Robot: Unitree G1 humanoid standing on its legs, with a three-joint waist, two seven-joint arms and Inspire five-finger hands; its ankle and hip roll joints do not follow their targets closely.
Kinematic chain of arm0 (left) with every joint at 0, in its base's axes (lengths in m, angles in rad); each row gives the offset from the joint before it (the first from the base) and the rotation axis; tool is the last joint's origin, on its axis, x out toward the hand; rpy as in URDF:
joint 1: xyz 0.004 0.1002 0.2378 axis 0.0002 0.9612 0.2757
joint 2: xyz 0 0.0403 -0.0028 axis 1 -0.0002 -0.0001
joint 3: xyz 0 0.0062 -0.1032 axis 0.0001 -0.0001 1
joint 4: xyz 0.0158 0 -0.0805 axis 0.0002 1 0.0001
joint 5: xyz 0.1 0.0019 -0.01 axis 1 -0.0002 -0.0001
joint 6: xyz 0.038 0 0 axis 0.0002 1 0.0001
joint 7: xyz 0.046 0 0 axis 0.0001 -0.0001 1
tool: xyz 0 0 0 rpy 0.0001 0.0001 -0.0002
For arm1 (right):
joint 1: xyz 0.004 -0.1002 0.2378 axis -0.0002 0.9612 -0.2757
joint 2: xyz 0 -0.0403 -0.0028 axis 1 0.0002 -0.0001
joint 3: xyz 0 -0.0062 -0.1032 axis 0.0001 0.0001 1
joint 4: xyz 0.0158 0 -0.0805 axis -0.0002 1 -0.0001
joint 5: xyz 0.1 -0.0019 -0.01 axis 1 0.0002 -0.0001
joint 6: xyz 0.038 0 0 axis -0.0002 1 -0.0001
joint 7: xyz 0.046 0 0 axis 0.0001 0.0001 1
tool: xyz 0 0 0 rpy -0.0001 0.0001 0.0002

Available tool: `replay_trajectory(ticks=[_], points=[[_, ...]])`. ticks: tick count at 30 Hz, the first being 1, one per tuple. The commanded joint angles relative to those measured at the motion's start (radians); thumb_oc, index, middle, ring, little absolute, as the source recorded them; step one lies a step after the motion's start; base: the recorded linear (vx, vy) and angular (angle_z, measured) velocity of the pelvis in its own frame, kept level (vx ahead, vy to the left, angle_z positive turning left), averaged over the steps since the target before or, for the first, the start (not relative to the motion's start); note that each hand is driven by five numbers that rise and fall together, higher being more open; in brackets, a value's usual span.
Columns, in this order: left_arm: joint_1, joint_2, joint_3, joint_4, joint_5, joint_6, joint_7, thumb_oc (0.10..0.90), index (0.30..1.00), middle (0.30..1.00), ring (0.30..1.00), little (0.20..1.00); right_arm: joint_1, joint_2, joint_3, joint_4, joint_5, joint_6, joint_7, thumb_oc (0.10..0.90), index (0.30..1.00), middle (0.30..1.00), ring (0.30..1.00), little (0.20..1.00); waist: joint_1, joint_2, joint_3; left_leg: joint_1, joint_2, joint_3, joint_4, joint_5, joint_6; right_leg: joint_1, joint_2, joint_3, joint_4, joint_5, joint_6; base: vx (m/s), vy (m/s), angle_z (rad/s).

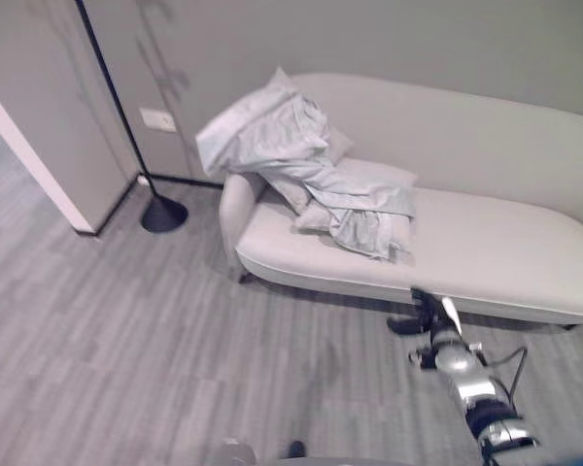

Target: Hang the clothes on the sofa on the clothes rack.

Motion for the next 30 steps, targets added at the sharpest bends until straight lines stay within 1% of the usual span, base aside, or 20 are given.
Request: replay_trajectory(ticks=[1,3,4,8,9,13,14,15,16,18,19,20,21,22,23,24,25,26,27,30], points=[[0.003,-0.025,0.027,0.048,-0.025,-0.032,0.015,0.800,0.900,0.900,0.900,0.900,0.107,-0.073,-0.007,-0.300,-0.063,-0.135,-0.014,0.800,0.900,0.900,0.900,0.900,0.031,0.120,-0.036,0.239,-0.147,-0.037,-0.613,0.174,-0.002,0.006,-0.098,-0.069,-0.053,0.061,0.237,0.36,0.142,-0.50],[0.022,-0.041,0.050,0.055,-0.043,-0.037,0.001,0.800,0.900,0.900,0.900,0.900,0.095,-0.085,-0.016,-0.297,-0.125,-0.158,-0.053,0.800,0.900,0.900,0.900,0.900,0.073,0.159,-0.053,0.211,-0.192,-0.036,-0.828,0.309,-0.003,0.043,-0.047,-0.064,-0.053,0.023,0.223,0.46,0.130,-0.35],[0.027,-0.048,0.051,0.071,-0.037,-0.040,-0.001,0.800,0.900,0.900,0.900,0.900,0.068,-0.089,-0.001,-0.270,-0.138,-0.164,-0.054,0.800,0.900,0.900,0.900,0.900,0.098,0.170,-0.055,0.183,-0.210,-0.031,-0.891,0.352,-0.011,0.066,-0.029,-0.055,-0.053,-0.002,0.213,0.39,0.063,-0.89],[0.060,-0.045,0.053,0.090,0.001,-0.036,-0.010,0.800,0.900,0.900,0.900,0.900,-0.011,-0.111,0.066,-0.244,-0.137,-0.176,-0.003,0.800,0.900,0.900,0.900,0.900,0.151,0.180,-0.065,0.121,-0.238,-0.022,-0.908,0.401,-0.030,0.123,-0.003,-0.030,-0.053,-0.045,0.196,0.29,0.071,-0.62],[0.080,-0.032,0.069,0.089,0.014,-0.037,-0.015,0.800,0.900,0.900,0.900,0.900,-0.025,-0.100,0.100,-0.241,-0.163,-0.174,0.013,0.800,0.900,0.900,0.900,0.900,0.172,0.169,-0.082,0.161,-0.227,-0.032,-0.903,0.423,-0.009,0.152,-0.001,-0.020,-0.053,-0.064,0.189,0.47,0.143,-0.17],[0.119,-0.017,0.109,0.091,-0.002,-0.033,-0.023,0.800,0.900,0.900,0.900,0.900,-0.034,-0.082,0.137,-0.180,-0.205,-0.166,0.038,0.800,0.900,0.900,0.900,0.900,0.204,0.121,-0.122,0.222,-0.238,-0.065,-0.903,0.406,0.022,0.215,-0.031,-0.027,-0.053,-0.083,0.196,0.35,0.119,-0.52],[0.136,-0.006,0.118,0.089,-0.015,-0.033,-0.025,0.800,0.900,0.900,0.900,0.900,-0.055,-0.050,0.158,-0.093,-0.205,-0.161,0.052,0.800,0.900,0.900,0.900,0.900,0.232,0.099,-0.137,0.272,-0.236,-0.060,-0.901,0.380,0.036,0.209,-0.071,-0.059,0.061,-0.081,0.233,0.44,0.193,-0.01],[0.145,-0.004,0.122,0.083,-0.018,-0.034,-0.025,0.800,0.900,0.900,0.900,0.900,-0.064,-0.041,0.168,-0.067,-0.208,-0.153,0.062,0.800,0.900,0.900,0.900,0.900,0.241,0.096,-0.142,0.303,-0.232,-0.060,-0.904,0.367,0.043,0.192,-0.095,-0.079,0.132,-0.048,0.261,0.40,0.206,0.07],[0.148,-0.004,0.116,0.072,-0.019,-0.038,-0.020,0.800,0.900,0.900,0.900,0.900,-0.080,-0.039,0.178,-0.053,-0.222,-0.150,0.068,0.800,0.900,0.900,0.900,0.900,0.241,0.102,-0.132,0.341,-0.234,-0.059,-0.904,0.351,0.053,0.169,-0.130,-0.104,0.234,-0.003,0.293,0.23,0.189,0.16],[0.139,-0.001,0.074,0.026,0.000,-0.047,-0.011,0.800,0.900,0.900,0.900,0.900,-0.094,-0.053,0.188,-0.060,-0.237,-0.146,0.066,0.800,0.900,0.900,0.900,0.900,0.214,0.144,-0.122,0.402,-0.215,-0.085,-0.913,0.332,0.070,0.093,-0.178,-0.153,0.431,0.103,0.318,0.16,0.201,0.28],[0.139,-0.002,0.073,0.025,0.000,-0.046,-0.010,0.800,0.900,0.900,0.900,0.900,-0.094,-0.054,0.188,-0.060,-0.237,-0.146,0.066,0.800,0.900,0.900,0.900,0.900,0.211,0.145,-0.120,0.402,-0.218,-0.088,-0.912,0.332,0.071,0.091,-0.181,-0.155,0.439,0.099,0.320,0.17,0.218,0.29],[0.132,0.001,0.039,0.004,0.025,-0.048,-0.013,0.800,0.900,0.900,0.900,0.900,-0.078,-0.060,0.180,-0.085,-0.254,-0.148,0.054,0.800,0.900,0.900,0.900,0.900,0.182,0.187,-0.119,0.452,-0.189,-0.121,-0.926,0.318,0.079,0.012,-0.202,-0.182,0.572,0.100,0.306,0.08,0.126,0.41],[0.132,0.000,0.038,0.003,0.025,-0.047,-0.013,0.800,0.900,0.900,0.900,0.900,-0.076,-0.061,0.179,-0.086,-0.255,-0.147,0.054,0.800,0.900,0.900,0.900,0.900,0.181,0.185,-0.119,0.451,-0.192,-0.122,-0.925,0.317,0.079,0.007,-0.206,-0.183,0.582,0.095,0.306,0.17,0.129,0.79],[0.119,0.007,0.040,-0.015,0.016,-0.046,-0.014,0.800,0.900,0.900,0.900,0.900,-0.057,-0.062,0.165,-0.137,-0.263,-0.159,0.037,0.800,0.900,0.900,0.900,0.900,0.164,0.206,-0.114,0.477,-0.164,-0.144,-0.928,0.294,0.071,-0.048,-0.278,-0.226,0.543,0.073,0.291,0.12,-0.048,0.90],[0.109,0.009,0.046,-0.021,0.001,-0.047,-0.013,0.800,0.900,0.900,0.900,0.900,-0.042,-0.070,0.156,-0.175,-0.274,-0.163,0.029,0.800,0.900,0.900,0.900,0.900,0.150,0.202,-0.105,0.488,-0.166,-0.168,-0.928,0.281,0.064,-0.051,-0.292,-0.224,0.488,0.048,0.284,0.16,-0.097,0.68],[0.094,0.011,0.051,-0.021,-0.011,-0.048,-0.011,0.800,0.900,0.900,0.900,0.900,-0.026,-0.085,0.147,-0.213,-0.294,-0.167,0.024,0.800,0.900,0.900,0.900,0.900,0.137,0.197,-0.099,0.493,-0.167,-0.193,-0.928,0.272,0.056,-0.065,-0.270,-0.199,0.413,0.031,0.277,0.14,-0.166,0.72],[0.060,0.011,0.028,-0.026,-0.007,-0.053,-0.011,0.800,0.900,0.900,0.900,0.900,0.007,-0.121,0.135,-0.248,-0.333,-0.163,0.006,0.800,0.900,0.900,0.900,0.900,0.115,0.178,-0.087,0.495,-0.177,-0.226,-0.928,0.270,0.049,-0.074,-0.229,-0.136,0.284,0.024,0.273,0.10,-0.112,1.07],[0.059,0.011,0.025,-0.024,-0.008,-0.053,-0.011,0.800,0.900,0.900,0.900,0.900,0.011,-0.122,0.131,-0.252,-0.334,-0.161,0.007,0.800,0.900,0.900,0.900,0.900,0.114,0.181,-0.088,0.493,-0.175,-0.229,-0.928,0.273,0.048,-0.068,-0.226,-0.141,0.269,0.033,0.272,0.12,-0.104,1.50],[0.041,0.003,0.034,-0.018,0.007,-0.060,-0.001,0.800,0.900,0.900,0.900,0.900,0.087,-0.166,0.085,-0.332,-0.367,-0.173,0.006,0.800,0.900,0.900,0.900,0.900,0.089,0.163,-0.083,0.503,-0.205,-0.292,-0.928,0.264,0.040,-0.058,-0.173,-0.028,0.180,0.043,0.293,0.11,-0.057,1.05],[0.045,-0.015,0.046,0.009,0.036,-0.065,0.003,0.800,0.900,0.900,0.900,0.900,0.141,-0.179,0.066,-0.351,-0.387,-0.188,0.008,0.800,0.900,0.900,0.900,0.900,0.093,0.131,-0.108,0.494,-0.211,-0.309,-0.928,0.243,0.031,-0.005,-0.194,-0.067,0.079,0.053,0.298,0.13,-0.101,0.97]])
